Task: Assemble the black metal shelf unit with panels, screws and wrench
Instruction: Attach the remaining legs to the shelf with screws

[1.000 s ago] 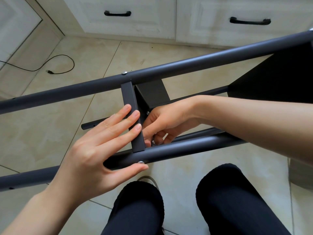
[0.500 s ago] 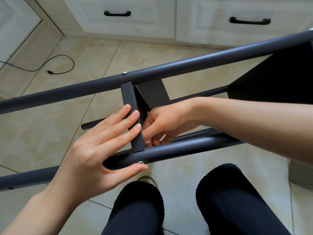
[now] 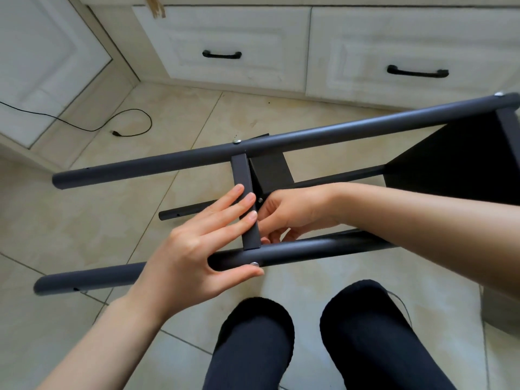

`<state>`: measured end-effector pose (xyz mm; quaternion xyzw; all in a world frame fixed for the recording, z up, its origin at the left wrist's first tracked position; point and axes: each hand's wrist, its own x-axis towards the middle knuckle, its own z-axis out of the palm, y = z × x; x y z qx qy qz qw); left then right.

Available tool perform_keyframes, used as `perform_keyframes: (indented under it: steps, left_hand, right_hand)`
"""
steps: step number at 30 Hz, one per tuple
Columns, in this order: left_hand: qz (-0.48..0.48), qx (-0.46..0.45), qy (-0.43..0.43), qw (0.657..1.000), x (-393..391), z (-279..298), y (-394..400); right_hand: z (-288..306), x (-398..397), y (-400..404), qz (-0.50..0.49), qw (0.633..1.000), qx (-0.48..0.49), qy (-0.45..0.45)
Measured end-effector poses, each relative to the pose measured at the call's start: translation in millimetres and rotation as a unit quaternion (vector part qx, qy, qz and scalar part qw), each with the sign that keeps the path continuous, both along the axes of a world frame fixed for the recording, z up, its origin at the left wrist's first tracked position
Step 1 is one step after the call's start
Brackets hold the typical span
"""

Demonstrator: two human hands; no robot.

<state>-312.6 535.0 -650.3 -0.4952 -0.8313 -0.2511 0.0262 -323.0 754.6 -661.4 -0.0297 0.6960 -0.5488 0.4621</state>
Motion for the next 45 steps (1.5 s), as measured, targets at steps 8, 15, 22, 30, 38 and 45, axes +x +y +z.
perform_keyframes:
  steps: [8,15,22,30,38,45]
  left_hand:
    - [0.023,0.004,0.016,1.000,12,4,4]
    - [0.055,0.003,0.007,0.998,23,11,6]
    - [0.210,0.040,0.077,0.974,72,11,7]
    - [0.488,0.313,-0.406,0.707,96,12,-23]
    - [0.418,0.560,-0.606,0.379,62,3,-20]
    - [0.396,0.561,-0.624,0.372,57,3,-18]
  right_hand:
    - [30,25,2,-0.013,0.968,0.165,0.187]
    - [56,52,-8,0.000,0.929,0.256,0.265]
    - [52,80,-12,-0.008,0.903,0.290,0.318]
    - [54,77,-12,-0.046,0.919,0.268,0.286]
    - [48,78,-14,-0.064,0.912,0.279,0.293]
    - [49,77,-15,-0.064,0.904,0.293,0.304]
